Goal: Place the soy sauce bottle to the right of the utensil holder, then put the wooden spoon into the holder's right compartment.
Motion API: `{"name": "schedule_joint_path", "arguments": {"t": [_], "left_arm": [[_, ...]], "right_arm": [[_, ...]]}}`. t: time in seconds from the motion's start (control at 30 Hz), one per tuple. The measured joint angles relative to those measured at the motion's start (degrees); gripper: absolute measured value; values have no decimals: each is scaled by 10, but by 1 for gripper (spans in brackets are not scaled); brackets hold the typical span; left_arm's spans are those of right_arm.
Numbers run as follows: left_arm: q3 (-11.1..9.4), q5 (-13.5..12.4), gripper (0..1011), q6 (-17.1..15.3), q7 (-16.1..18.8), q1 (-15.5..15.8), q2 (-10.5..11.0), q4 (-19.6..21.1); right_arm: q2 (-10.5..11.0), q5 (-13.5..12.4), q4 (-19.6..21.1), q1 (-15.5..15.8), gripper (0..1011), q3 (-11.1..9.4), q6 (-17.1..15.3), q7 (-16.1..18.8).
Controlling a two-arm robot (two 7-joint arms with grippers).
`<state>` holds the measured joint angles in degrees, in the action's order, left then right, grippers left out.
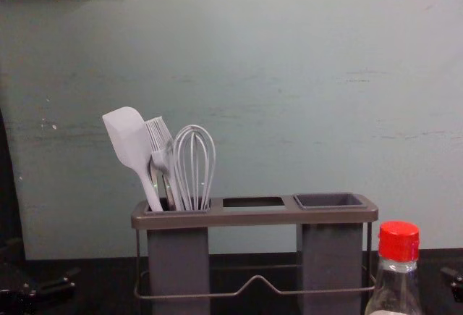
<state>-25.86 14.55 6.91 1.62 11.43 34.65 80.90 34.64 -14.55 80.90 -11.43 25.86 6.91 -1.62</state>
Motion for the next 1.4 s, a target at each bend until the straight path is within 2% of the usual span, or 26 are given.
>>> {"name": "schedule_joint_path", "arguments": {"t": [0.1,0.33,0.7,0.97,1.23,1.4], "left_arm": [[0,0,1005,0,0,0,0,0],[0,0,1005,0,0,0,0,0],[0,0,1005,0,0,0,0,0],[0,0,1005,0,0,0,0,0],[0,0,1005,0,0,0,0,0],[0,0,1005,0,0,0,0,0]], "right_arm": [[0,0,0,2,1003,-2,0,1],[7,0,20,29,1003,-20,8,7],[40,-11,97,109,1003,-57,31,22],[67,-31,157,172,1003,-89,44,41],[82,-36,199,216,1003,-107,57,58],[95,-42,223,239,1003,-114,64,84]]}}
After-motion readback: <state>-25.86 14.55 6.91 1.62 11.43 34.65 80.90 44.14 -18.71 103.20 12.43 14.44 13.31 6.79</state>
